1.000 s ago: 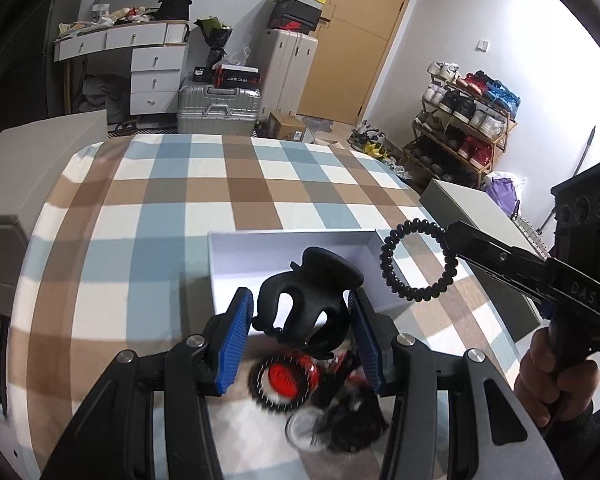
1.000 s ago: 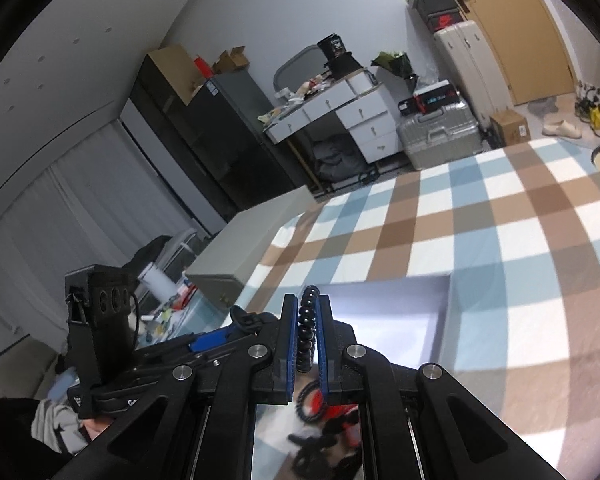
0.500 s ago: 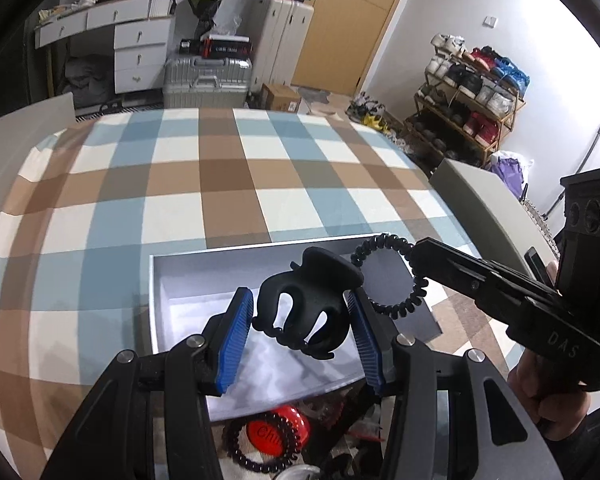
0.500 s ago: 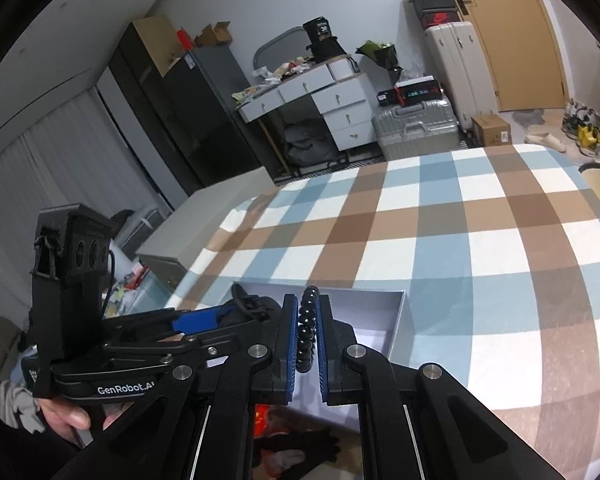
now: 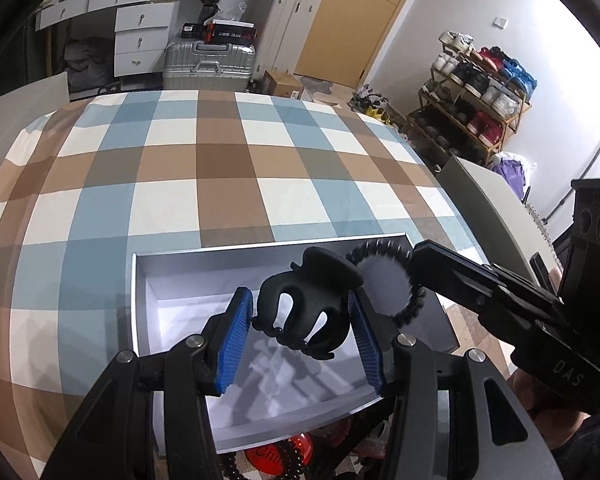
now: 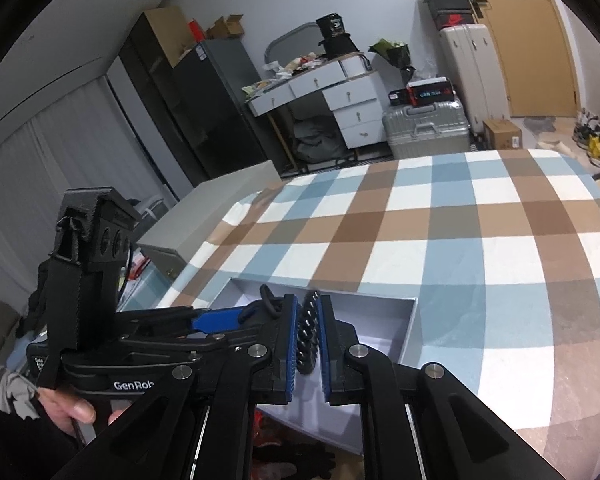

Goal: Organize jewelry
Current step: 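Carry the claw clip and coil hair tie into the box and open both tools, then lift both tools out of the box back toward the jewelry pile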

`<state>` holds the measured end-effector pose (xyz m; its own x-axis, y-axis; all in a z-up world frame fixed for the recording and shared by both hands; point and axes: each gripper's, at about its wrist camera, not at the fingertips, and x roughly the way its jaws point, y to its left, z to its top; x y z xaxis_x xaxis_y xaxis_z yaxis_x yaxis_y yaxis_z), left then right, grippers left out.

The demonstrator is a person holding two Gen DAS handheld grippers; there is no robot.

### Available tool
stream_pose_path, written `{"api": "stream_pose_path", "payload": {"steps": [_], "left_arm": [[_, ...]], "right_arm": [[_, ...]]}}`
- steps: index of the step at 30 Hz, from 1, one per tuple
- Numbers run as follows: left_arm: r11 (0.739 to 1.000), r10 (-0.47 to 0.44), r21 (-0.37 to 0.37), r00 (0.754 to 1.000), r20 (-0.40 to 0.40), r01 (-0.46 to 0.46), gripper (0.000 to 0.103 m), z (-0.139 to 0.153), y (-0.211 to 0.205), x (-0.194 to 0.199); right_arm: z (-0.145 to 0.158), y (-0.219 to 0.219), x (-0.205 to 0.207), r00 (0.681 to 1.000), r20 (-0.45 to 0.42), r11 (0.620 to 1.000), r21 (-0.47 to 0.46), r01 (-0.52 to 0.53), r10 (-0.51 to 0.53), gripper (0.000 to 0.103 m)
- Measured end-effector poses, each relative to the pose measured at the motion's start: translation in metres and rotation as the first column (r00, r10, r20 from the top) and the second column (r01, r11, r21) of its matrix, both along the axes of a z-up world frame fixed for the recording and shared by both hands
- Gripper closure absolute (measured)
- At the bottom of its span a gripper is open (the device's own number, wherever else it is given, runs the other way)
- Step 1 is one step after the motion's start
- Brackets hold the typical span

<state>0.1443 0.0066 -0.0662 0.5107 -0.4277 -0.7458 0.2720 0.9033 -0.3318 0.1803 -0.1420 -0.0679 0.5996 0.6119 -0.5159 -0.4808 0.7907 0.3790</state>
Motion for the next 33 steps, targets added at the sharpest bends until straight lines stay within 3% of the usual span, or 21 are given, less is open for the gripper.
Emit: {"api": "stream_pose_path", "payload": {"steps": [2, 3, 4, 8, 10, 12, 17, 21, 24, 30, 33], "left_arm": [[1.000, -0.002, 0.001, 1.000, -0.012, 0.002, 0.043, 0.001, 0.000, -0.001], [1.000, 0.001, 0.004, 1.000, -0.006, -0.001, 0.041, 0.003, 0.001, -0.003], [1.000, 0.008, 0.006, 1.000, 0.006, -0.008, 0.039, 0.005, 0.002, -0.005], [1.000, 0.023, 0.014, 0.999, 0.043, -0.024, 0.030, 0.014, 0.006, -0.013], [0.999, 0.030, 0.017, 0.998, 0.060, -0.031, 0.029, 0.018, 0.008, -0.016], [0.999, 0.036, 0.024, 0.997, 0.074, -0.038, 0.029, 0.022, 0.010, -0.021], [0.997, 0.054, 0.040, 0.993, 0.109, -0.059, 0.029, 0.030, 0.013, -0.033], [0.996, 0.071, 0.044, 0.988, 0.134, -0.077, 0.029, 0.035, 0.016, -0.045], [0.994, 0.085, 0.053, 0.983, 0.160, -0.094, 0.021, 0.039, 0.017, -0.054], [0.991, 0.105, 0.056, 0.976, 0.191, -0.118, 0.021, 0.039, 0.021, -0.070], [0.991, 0.113, 0.045, 0.974, 0.196, -0.124, 0.020, 0.036, 0.023, -0.078]], "right_arm": [[0.001, -0.001, -0.002, 0.999, 0.013, 1.000, -0.008, 0.029, -0.029, 0.074], [0.001, -0.003, -0.002, 0.999, 0.013, 0.999, -0.004, 0.038, -0.038, 0.054], [0.002, -0.004, -0.003, 0.999, 0.014, 0.999, 0.004, 0.046, -0.046, 0.051], [0.011, -0.010, -0.016, 0.997, 0.053, 0.998, 0.024, 0.050, -0.051, 0.047], [0.016, -0.011, -0.024, 0.995, 0.078, 0.998, 0.016, 0.062, -0.063, 0.034], [0.020, -0.013, -0.031, 0.992, 0.097, 0.997, 0.012, 0.080, -0.081, 0.029], [0.030, -0.019, -0.048, 0.987, 0.123, 0.994, 0.012, 0.107, -0.108, 0.025], [0.037, -0.020, -0.065, 0.979, 0.161, 0.992, -0.004, 0.128, -0.126, 0.015], [0.041, -0.022, -0.078, 0.973, 0.186, 0.990, -0.020, 0.139, -0.133, 0.012], [0.043, -0.025, -0.101, 0.962, 0.225, 0.985, -0.035, 0.170, -0.158, 0.000], [0.041, -0.024, -0.109, 0.958, 0.239, 0.984, -0.051, 0.173, -0.156, 0.000]]}}
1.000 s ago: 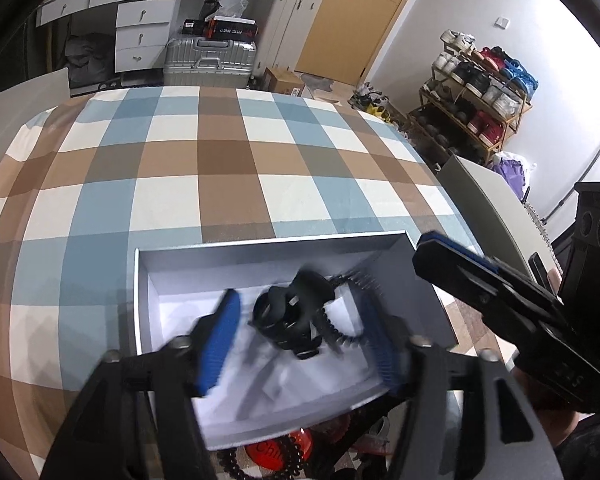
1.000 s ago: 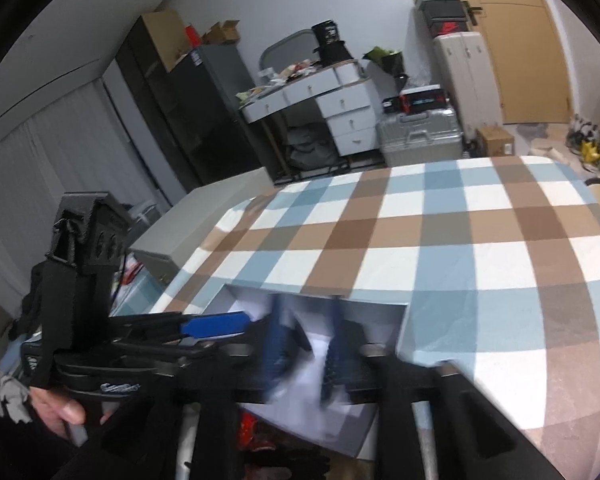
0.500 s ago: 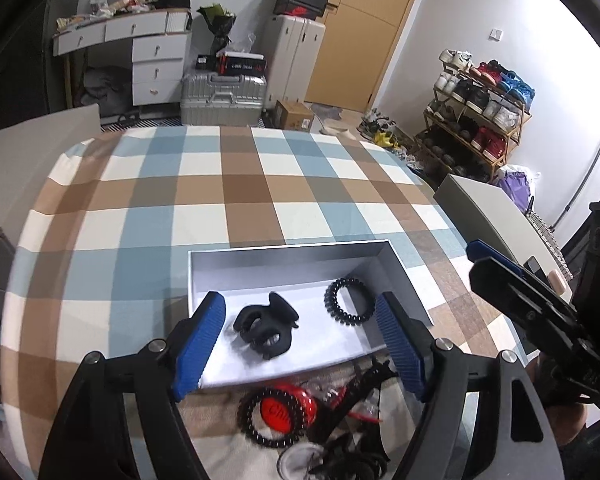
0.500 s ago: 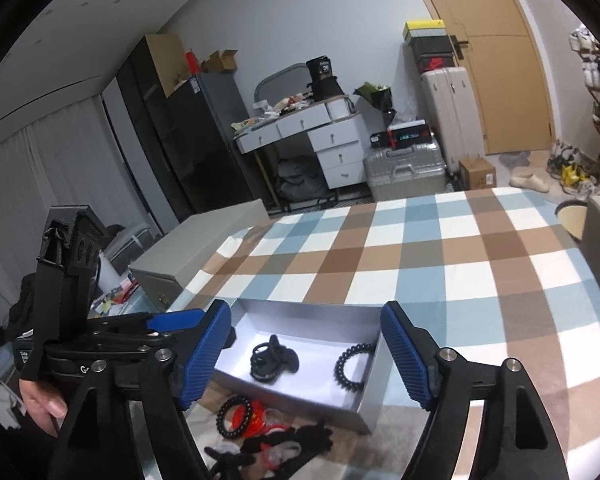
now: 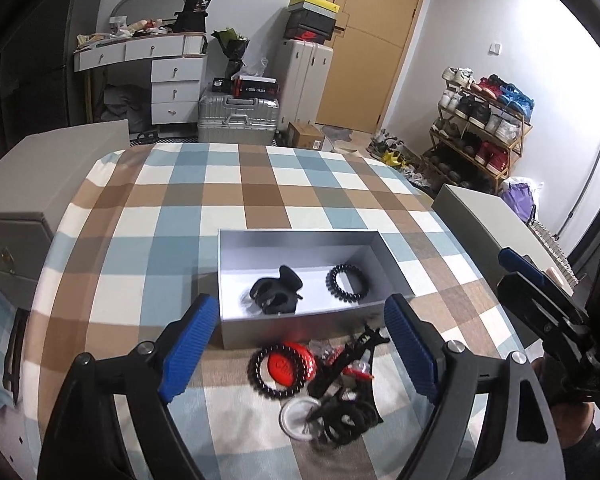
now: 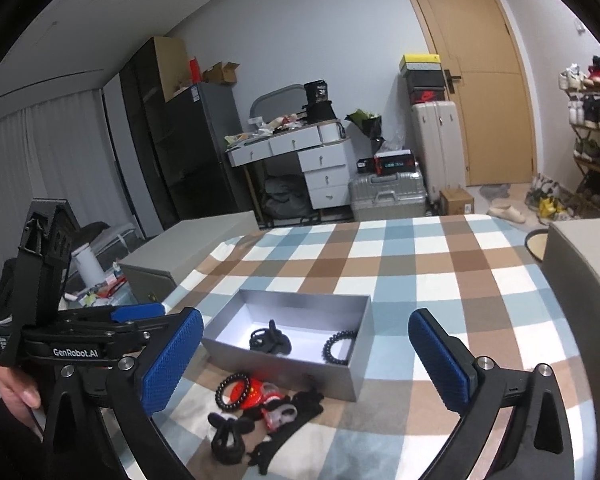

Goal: Organize jewelry
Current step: 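Lift both tools out of the box back toward the jewelry pile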

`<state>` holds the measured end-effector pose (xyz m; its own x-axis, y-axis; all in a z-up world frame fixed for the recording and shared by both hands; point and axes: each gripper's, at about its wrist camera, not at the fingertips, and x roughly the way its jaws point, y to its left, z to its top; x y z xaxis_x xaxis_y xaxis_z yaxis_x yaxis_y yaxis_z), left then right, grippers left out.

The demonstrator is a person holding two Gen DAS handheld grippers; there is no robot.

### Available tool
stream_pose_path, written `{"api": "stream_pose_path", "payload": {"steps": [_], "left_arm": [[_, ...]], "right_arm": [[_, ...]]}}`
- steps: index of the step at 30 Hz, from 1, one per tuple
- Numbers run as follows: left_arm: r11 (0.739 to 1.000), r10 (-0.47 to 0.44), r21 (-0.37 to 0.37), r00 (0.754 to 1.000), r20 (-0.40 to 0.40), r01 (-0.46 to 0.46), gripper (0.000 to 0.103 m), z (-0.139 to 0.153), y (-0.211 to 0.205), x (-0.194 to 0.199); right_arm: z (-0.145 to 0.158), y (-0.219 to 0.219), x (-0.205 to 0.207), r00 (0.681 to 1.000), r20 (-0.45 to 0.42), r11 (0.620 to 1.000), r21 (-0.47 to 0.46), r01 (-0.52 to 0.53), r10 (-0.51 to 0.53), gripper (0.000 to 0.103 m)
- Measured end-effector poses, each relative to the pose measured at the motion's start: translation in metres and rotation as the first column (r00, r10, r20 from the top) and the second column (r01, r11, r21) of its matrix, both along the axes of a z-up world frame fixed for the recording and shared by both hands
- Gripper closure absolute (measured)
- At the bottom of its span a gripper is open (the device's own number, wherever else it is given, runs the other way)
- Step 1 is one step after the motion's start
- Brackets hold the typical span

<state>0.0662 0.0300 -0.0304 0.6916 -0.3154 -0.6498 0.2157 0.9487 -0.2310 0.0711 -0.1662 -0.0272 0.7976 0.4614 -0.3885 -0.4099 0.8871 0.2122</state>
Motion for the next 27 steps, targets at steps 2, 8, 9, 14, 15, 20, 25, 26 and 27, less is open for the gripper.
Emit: {"api": "stream_pose_path", "payload": {"steps": [2, 8, 9, 14, 15, 20, 25, 26, 27], "left_arm": [[1.000, 0.003, 0.003, 1.000, 0.002, -0.003, 0.019, -0.003, 0.000, -0.004], [1.000, 0.011, -0.001, 1.000, -0.015, -0.011, 0.016, -0.021, -0.001, -0.021], [1.000, 0.009, -0.002, 1.000, -0.022, -0.009, 0.016, -0.023, -0.001, -0.023], [1.000, -0.020, -0.017, 0.997, -0.078, 0.019, 0.008, -0.043, -0.004, -0.030], [1.000, -0.019, -0.016, 0.996, -0.086, 0.018, 0.006, -0.046, -0.004, -0.032], [0.999, -0.039, -0.009, 0.993, -0.108, 0.038, 0.003, -0.055, -0.012, -0.038], [0.997, -0.068, 0.021, 0.990, -0.125, 0.072, 0.003, -0.062, -0.021, -0.037], [0.997, -0.072, 0.020, 0.988, -0.139, 0.075, 0.003, -0.064, -0.022, -0.034], [0.997, -0.067, 0.020, 0.987, -0.148, 0.070, 0.003, -0.066, -0.023, -0.032]], "right_arm": [[-0.003, 0.002, -0.003, 1.000, -0.007, 1.000, -0.016, -0.002, 0.002, 0.000], [-0.018, 0.008, -0.019, 1.000, 0.003, 0.998, -0.056, -0.019, 0.020, 0.000], [-0.022, 0.009, -0.023, 1.000, 0.004, 0.997, -0.069, -0.018, 0.019, 0.000], [-0.040, 0.011, -0.030, 0.999, -0.027, 0.994, -0.098, -0.041, 0.038, 0.000], [-0.044, 0.010, -0.031, 0.999, -0.038, 0.994, -0.096, -0.041, 0.037, 0.000], [-0.058, 0.003, -0.030, 0.996, -0.089, 0.995, -0.093, -0.022, 0.013, 0.000], [-0.066, -0.007, -0.028, 0.993, -0.117, 0.997, -0.076, 0.005, -0.013, 0.000], [-0.067, -0.009, -0.027, 0.993, -0.121, 0.997, -0.073, 0.008, -0.017, 0.000], [-0.068, -0.010, -0.027, 0.992, -0.125, 0.997, -0.070, 0.009, -0.017, 0.000]]}}
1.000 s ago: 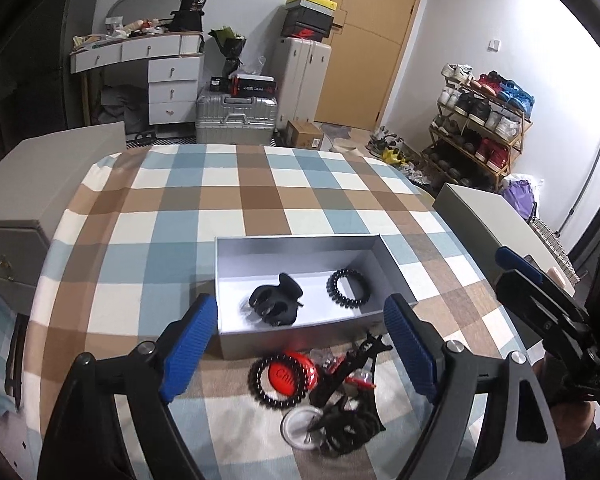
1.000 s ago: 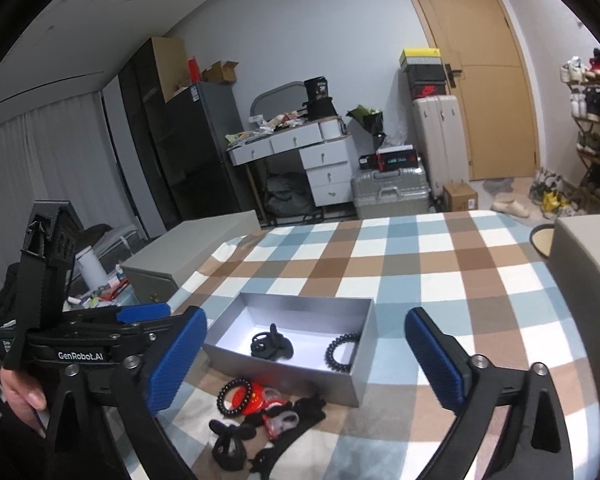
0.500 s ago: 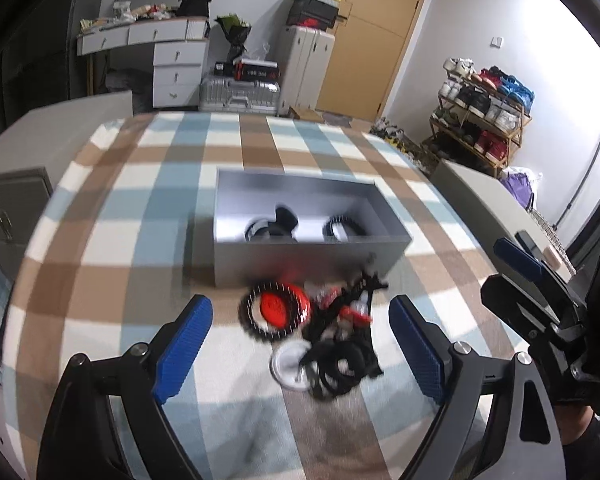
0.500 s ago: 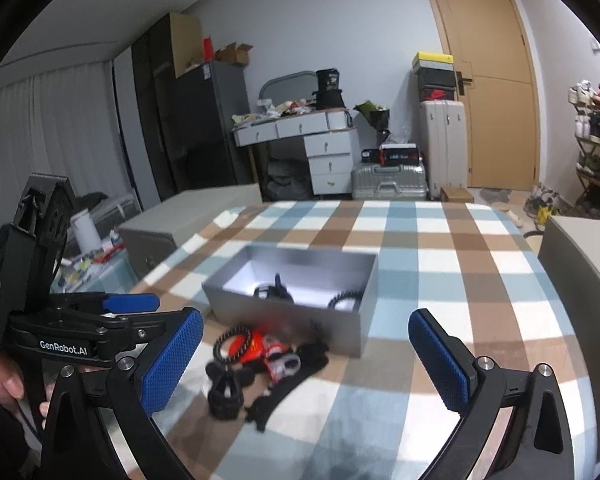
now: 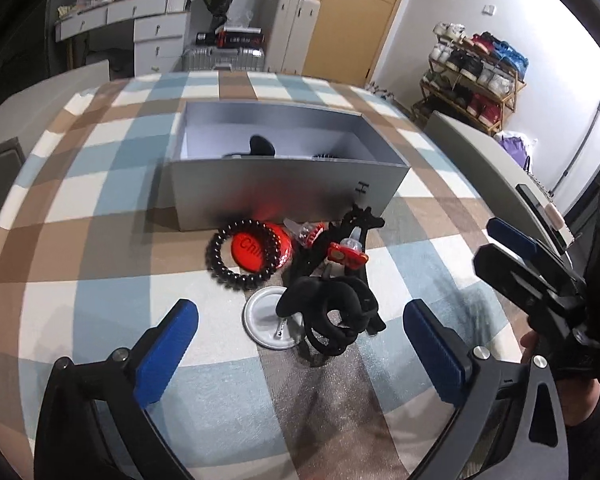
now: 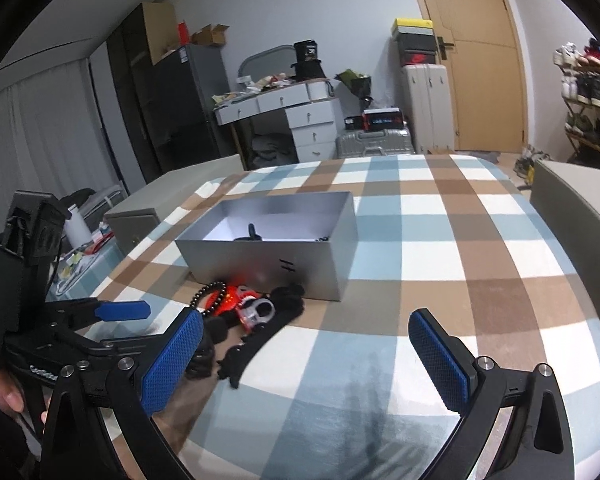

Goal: Organize jewelry
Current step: 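Lift both tools out of the box back toward the jewelry pile, then lower the left tool onto another black claw clip and close it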

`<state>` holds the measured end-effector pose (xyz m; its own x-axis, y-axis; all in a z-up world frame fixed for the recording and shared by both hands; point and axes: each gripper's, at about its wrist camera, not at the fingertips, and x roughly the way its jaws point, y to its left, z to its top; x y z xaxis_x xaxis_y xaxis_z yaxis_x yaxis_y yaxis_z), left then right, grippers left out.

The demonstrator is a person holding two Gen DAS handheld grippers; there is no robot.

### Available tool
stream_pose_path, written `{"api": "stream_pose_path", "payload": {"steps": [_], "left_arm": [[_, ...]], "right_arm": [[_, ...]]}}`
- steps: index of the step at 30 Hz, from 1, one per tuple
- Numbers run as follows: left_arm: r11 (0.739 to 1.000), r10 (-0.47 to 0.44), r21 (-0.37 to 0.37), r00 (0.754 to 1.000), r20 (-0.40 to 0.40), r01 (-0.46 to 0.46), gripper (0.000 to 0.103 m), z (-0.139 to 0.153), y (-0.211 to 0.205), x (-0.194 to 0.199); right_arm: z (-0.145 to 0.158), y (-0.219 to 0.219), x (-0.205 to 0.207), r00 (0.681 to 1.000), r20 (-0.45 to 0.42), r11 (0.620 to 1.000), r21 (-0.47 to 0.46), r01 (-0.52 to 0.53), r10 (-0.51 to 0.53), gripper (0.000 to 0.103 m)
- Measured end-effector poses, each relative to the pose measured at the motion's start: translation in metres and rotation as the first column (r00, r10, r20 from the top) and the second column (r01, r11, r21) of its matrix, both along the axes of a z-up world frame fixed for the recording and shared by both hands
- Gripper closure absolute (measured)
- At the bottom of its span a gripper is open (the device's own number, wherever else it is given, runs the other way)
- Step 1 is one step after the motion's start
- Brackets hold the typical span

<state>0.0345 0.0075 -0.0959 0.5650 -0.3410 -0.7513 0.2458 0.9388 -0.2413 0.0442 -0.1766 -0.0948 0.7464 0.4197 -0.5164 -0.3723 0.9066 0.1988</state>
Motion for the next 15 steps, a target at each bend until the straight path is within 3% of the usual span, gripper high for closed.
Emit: {"api": "stream_pose_path", "payload": {"steps": [8, 15], "left_arm": [[1.000, -0.002, 0.018, 1.000, -0.017, 0.002, 0.003, -0.002, -0.002, 0.008], [0.998, -0.067, 0.018, 0.998, -0.015, 0.068, 0.003, -0.001, -0.013, 0.005]], "right_arm": [[-0.007, -0.008, 0.002, 1.000, -0.023, 1.000, 0.025, -0.005, 0.005, 0.000], [-0.015, -0.014, 0.009, 0.997, -0.077, 0.997, 0.082, -0.012, 0.018, 0.000]]}}
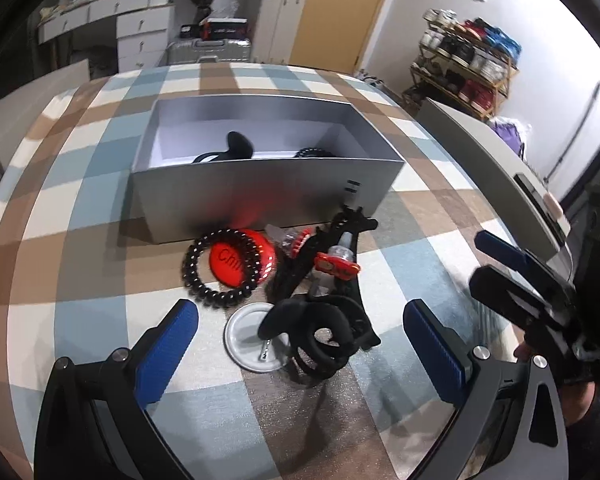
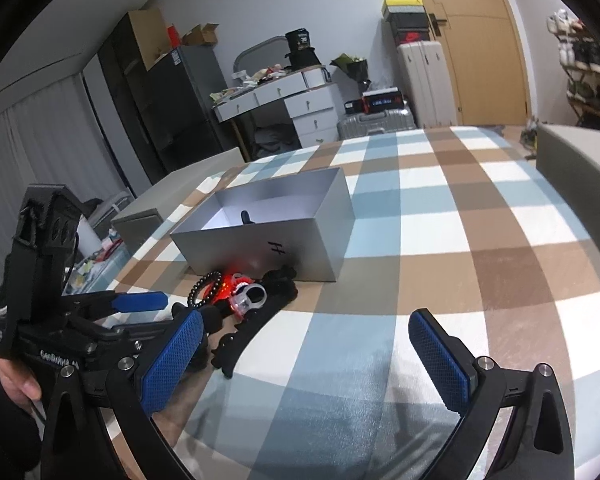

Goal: Organize jewelry
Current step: 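Lower the left tool onto another black claw clip and close it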

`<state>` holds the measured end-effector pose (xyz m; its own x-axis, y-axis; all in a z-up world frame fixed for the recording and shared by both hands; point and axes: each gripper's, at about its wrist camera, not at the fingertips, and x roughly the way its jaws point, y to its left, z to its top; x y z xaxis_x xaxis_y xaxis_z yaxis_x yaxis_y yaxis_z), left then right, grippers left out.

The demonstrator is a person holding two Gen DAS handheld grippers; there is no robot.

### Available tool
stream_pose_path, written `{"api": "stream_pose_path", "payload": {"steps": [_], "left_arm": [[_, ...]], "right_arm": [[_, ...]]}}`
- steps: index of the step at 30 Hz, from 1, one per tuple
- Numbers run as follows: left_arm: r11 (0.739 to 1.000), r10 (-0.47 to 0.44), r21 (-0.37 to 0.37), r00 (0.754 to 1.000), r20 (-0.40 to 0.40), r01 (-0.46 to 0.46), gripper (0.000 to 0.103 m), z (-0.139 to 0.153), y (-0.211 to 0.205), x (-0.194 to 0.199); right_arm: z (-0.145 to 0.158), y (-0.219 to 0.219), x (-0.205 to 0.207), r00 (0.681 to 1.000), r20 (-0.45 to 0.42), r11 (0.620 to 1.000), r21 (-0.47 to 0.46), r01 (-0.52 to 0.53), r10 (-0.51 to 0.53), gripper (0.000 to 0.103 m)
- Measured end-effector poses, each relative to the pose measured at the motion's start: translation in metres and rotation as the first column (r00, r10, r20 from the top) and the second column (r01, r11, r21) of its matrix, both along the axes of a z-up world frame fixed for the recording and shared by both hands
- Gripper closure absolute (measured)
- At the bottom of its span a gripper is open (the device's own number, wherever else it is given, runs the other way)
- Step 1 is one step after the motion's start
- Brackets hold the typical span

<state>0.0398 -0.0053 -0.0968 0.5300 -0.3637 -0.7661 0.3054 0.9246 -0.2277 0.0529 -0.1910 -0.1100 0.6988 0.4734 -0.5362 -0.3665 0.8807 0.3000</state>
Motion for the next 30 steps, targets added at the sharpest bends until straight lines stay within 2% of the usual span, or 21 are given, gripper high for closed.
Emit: {"api": "stream_pose_path", "payload": {"steps": [7, 9, 11, 12, 15, 20, 25, 30], "left_arm": [[0.999, -0.042, 0.022, 0.999, 0.027, 0.041, 0.005, 0.001, -0.006, 0.001], [0.998, -0.039, 0.054, 0.999, 0.018, 0.038, 0.012, -0.002, -0.009, 0.002], [0.998, -0.049, 0.047, 0.999, 0.003, 0.049, 0.024, -0.004, -0.010, 0.004], [0.998, -0.051, 0.046, 0.999, -0.001, 0.051, 0.026, -0.004, -0.010, 0.004], [0.997, -0.060, 0.051, 0.998, -0.018, 0.061, 0.051, -0.008, -0.011, 0.006], [0.998, -0.058, 0.029, 0.998, -0.018, 0.059, 0.051, -0.005, -0.005, 0.003], [0.998, -0.055, 0.020, 0.998, 0.011, 0.055, 0.052, 0.003, -0.003, -0.003], [0.999, -0.043, -0.003, 0.998, 0.045, 0.043, 0.052, 0.014, 0.002, -0.009]], "right_arm": [[-0.003, -0.002, 0.002, 1.000, -0.018, 1.000, 0.025, -0.009, 0.010, 0.000], [-0.003, -0.002, 0.003, 1.000, -0.020, 1.000, 0.027, -0.010, 0.010, 0.000], [-0.003, -0.002, 0.003, 1.000, -0.021, 0.999, 0.033, -0.013, 0.014, 0.000], [-0.004, -0.002, 0.003, 1.000, -0.023, 0.999, 0.035, -0.013, 0.014, 0.000], [-0.004, -0.002, 0.003, 0.999, -0.029, 0.999, 0.038, -0.017, 0.018, 0.000], [-0.005, -0.005, 0.004, 1.000, -0.030, 0.999, 0.053, -0.005, 0.006, 0.000], [-0.008, -0.012, 0.008, 0.997, -0.070, 0.996, 0.089, 0.021, -0.015, 0.000], [-0.006, -0.011, 0.008, 0.996, -0.080, 0.997, 0.071, 0.029, -0.023, 0.000]]}}
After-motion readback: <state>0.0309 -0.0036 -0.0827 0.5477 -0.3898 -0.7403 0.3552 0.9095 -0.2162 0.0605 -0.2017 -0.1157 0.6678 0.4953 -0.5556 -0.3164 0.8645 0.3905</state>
